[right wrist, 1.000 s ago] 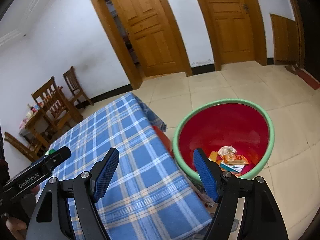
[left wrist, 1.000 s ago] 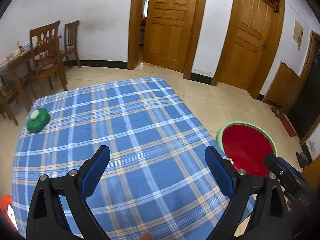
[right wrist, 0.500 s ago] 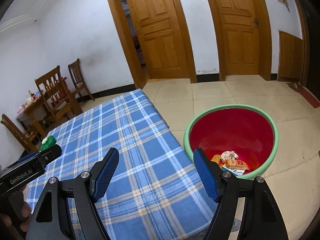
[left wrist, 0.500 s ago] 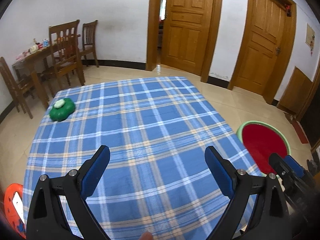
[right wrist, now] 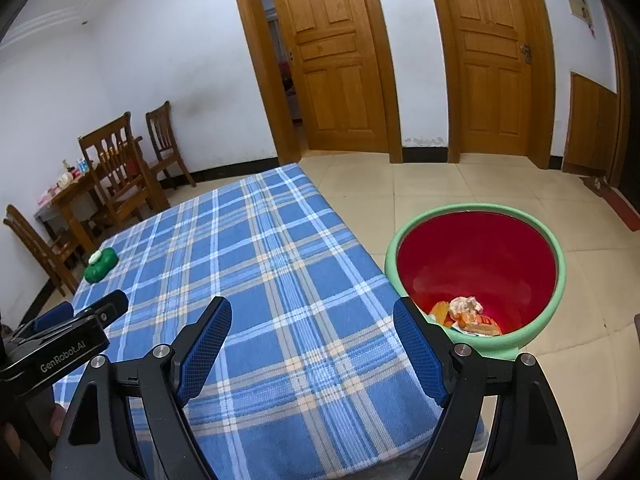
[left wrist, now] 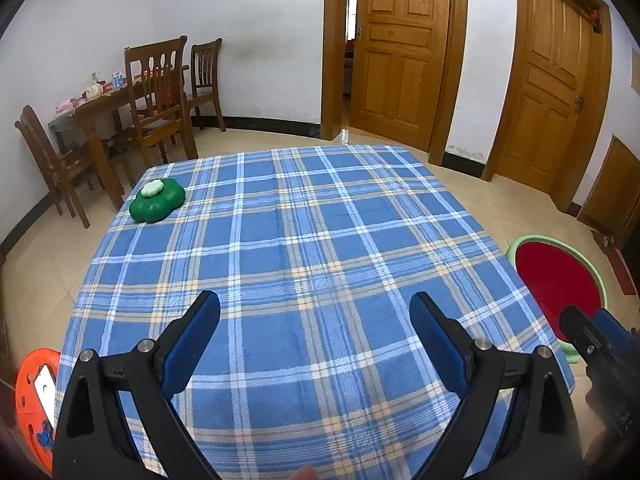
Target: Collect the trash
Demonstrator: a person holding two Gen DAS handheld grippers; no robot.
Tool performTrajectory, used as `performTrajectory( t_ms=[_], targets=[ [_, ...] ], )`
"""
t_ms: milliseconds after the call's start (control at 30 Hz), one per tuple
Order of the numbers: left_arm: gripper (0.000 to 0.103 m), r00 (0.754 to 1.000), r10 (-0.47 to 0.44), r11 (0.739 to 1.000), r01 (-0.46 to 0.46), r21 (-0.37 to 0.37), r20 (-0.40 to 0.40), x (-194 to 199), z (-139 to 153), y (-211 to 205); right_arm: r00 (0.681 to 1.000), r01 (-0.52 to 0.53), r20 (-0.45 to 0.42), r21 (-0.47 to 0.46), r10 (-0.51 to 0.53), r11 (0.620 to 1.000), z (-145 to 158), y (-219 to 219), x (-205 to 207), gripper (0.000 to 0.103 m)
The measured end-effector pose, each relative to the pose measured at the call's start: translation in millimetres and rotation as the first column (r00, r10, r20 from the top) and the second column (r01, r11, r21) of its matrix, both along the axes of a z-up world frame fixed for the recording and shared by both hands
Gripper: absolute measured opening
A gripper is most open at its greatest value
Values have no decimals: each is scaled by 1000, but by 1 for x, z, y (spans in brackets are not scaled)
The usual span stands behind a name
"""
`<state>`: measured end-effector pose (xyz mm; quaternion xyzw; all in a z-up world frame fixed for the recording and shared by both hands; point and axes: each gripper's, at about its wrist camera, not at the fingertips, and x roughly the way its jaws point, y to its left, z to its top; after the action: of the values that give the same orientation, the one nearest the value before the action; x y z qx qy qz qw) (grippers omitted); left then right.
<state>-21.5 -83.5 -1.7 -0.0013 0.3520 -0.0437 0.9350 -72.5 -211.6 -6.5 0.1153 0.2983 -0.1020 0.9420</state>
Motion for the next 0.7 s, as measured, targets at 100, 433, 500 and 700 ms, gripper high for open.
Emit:
performTrajectory(
  t_ms=[100,433,500,700],
  targets=[
    [94,1000,2,1000,-2,-4,-2,0,-1,1,1000,5,-7,2,-5,1000,-1,0,0,84],
    [94,1000,4,1000,-4,-18,-6,-1,-2,1,1000,12,-20,7,-12,1000,-4,-1,1,84],
    [94,1000,8,1000,-8,-19,-6,0,-2,2,1000,11,-20,6,-11,1000,-4,-1,1,84],
    [94,1000,11,1000,-11,-18,-6,0,-2,3,1000,12,-20,6,-12,1000,-4,-1,1,84]
  ],
)
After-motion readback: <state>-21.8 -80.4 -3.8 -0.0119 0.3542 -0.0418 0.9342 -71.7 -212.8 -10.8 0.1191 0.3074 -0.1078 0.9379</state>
